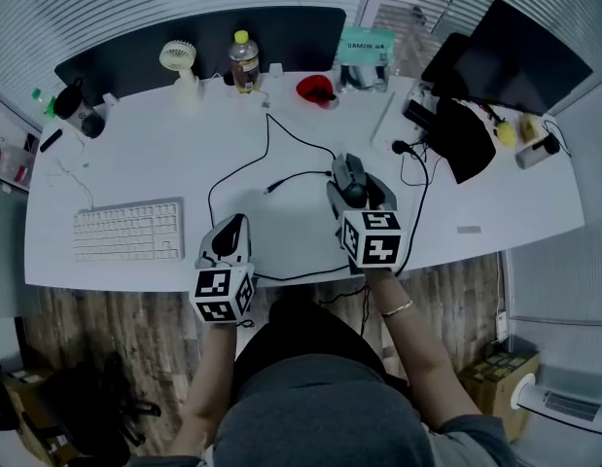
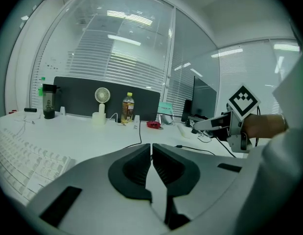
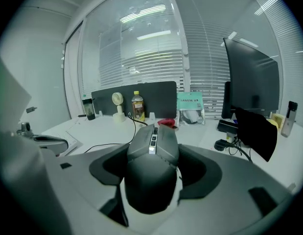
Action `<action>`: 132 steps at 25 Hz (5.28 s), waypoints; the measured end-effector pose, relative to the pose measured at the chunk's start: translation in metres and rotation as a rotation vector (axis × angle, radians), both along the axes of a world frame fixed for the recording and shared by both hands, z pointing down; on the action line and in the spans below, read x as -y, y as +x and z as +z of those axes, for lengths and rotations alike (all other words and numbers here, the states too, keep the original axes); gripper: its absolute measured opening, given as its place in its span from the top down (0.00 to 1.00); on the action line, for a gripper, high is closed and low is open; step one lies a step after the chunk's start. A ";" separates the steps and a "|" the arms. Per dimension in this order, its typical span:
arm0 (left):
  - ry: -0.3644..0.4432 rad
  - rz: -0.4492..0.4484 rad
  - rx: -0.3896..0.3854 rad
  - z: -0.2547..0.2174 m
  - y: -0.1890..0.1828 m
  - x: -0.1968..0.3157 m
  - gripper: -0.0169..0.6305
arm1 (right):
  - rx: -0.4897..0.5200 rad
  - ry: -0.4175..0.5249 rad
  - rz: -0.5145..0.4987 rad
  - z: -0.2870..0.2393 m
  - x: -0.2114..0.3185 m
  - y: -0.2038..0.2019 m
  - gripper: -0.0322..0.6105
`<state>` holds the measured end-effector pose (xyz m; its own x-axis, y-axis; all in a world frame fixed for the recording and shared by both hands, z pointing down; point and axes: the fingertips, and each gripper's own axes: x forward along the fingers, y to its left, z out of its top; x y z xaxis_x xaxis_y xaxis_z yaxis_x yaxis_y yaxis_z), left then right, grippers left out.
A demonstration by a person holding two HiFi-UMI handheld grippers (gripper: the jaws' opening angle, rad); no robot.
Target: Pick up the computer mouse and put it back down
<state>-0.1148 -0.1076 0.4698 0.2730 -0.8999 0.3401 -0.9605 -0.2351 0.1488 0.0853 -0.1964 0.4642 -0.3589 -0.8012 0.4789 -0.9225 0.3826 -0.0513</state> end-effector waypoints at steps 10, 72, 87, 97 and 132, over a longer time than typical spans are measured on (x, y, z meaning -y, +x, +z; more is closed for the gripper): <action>-0.003 -0.066 0.002 -0.001 -0.019 0.010 0.93 | -0.048 -0.005 -0.065 0.004 0.043 -0.022 0.48; -0.086 -0.265 0.008 0.024 -0.055 0.021 0.93 | -0.193 -0.226 -0.217 0.111 0.149 -0.069 0.47; -0.062 -0.237 0.017 0.017 -0.053 0.023 0.93 | -0.146 -0.148 -0.197 0.086 0.142 -0.067 0.45; -0.033 -0.185 0.027 0.007 -0.044 0.027 0.93 | -0.054 -0.029 -0.174 0.031 0.109 -0.064 0.56; 0.042 -0.022 0.053 -0.017 -0.016 0.004 0.93 | 0.111 0.059 -0.126 -0.025 -0.050 -0.049 0.94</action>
